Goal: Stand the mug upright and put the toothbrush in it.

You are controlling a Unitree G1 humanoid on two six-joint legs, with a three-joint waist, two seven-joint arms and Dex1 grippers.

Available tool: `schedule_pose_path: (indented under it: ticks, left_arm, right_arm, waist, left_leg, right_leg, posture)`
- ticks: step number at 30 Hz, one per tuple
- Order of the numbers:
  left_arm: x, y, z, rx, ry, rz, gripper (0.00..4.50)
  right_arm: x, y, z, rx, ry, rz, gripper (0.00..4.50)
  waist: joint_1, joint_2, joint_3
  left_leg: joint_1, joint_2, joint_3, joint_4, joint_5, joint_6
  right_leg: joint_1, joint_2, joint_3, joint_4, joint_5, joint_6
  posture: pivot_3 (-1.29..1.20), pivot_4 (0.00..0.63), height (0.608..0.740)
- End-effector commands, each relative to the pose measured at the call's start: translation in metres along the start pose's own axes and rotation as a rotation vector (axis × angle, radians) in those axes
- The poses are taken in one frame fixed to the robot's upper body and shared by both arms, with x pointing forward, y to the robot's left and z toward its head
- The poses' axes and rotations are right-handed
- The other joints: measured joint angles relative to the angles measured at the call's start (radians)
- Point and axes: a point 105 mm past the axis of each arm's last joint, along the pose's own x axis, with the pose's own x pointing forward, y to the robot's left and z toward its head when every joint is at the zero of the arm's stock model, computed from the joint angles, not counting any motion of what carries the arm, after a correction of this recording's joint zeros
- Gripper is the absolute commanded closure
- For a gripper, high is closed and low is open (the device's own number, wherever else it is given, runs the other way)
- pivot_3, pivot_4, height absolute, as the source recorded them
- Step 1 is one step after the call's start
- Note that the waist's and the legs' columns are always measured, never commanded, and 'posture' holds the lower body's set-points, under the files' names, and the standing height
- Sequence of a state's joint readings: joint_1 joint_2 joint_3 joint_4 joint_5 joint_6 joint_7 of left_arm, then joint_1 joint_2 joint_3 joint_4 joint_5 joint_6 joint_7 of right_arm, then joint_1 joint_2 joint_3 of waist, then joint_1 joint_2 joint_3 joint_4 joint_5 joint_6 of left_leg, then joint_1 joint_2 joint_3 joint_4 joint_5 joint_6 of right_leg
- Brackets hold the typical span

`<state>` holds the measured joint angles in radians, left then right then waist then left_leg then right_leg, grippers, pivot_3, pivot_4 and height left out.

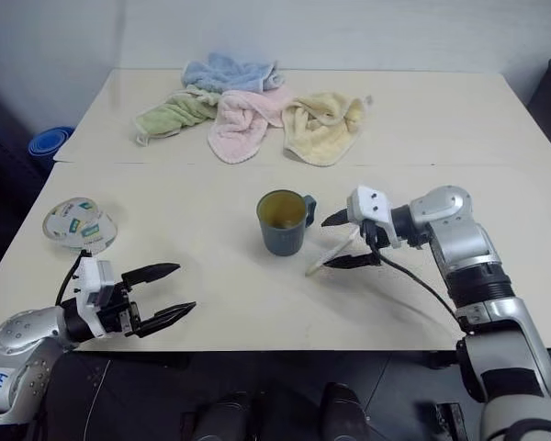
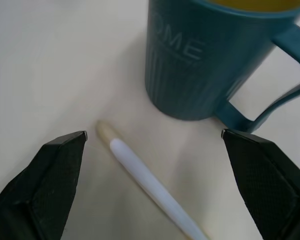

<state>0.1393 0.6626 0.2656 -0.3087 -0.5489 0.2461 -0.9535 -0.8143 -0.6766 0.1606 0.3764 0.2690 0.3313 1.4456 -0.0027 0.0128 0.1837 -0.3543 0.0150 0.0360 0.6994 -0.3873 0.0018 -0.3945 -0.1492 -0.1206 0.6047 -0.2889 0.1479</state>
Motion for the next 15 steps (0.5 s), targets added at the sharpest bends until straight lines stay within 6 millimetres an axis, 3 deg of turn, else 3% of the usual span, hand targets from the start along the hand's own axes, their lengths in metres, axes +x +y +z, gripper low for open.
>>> schedule_pose_path:
  ticks: [1,9,15]
  left_arm:
    - [-0.005,-0.004,0.005,0.033,-0.009,0.022,0.00]
    - [-0.005,-0.007,-0.001,0.019,0.004,0.031,0.00]
    - [0.000,-0.007,-0.001,0.017,0.006,0.013,0.00]
  right_arm:
    - [-0.026,-0.003,0.013,0.207,0.012,-0.131,0.02]
    - [-0.044,-0.005,-0.007,0.662,0.274,-0.492,0.02]
    - [-0.026,-0.014,-0.024,0.831,0.288,-0.656,0.02]
  waist:
    - [0.002,0.000,0.000]
    - [-0.001,0.000,0.000]
    - [-0.002,0.000,0.000]
  left_leg:
    - [0.000,0.000,0.000,0.000,0.000,0.000]
    - [0.000,0.000,0.001,0.000,0.000,0.000]
    - [0.000,0.000,0.002,0.000,0.000,-0.001]
  right_leg:
    - [0.000,0.000,0.000,0.000,0.000,0.000]
    - [-0.001,0.000,0.001,0.000,0.000,0.000]
    - [-0.003,0.000,0.002,0.002,0.000,-0.001]
  posture:
    - [0.00,0.150,0.740]
    - [0.00,0.150,0.740]
    - [0.00,0.150,0.740]
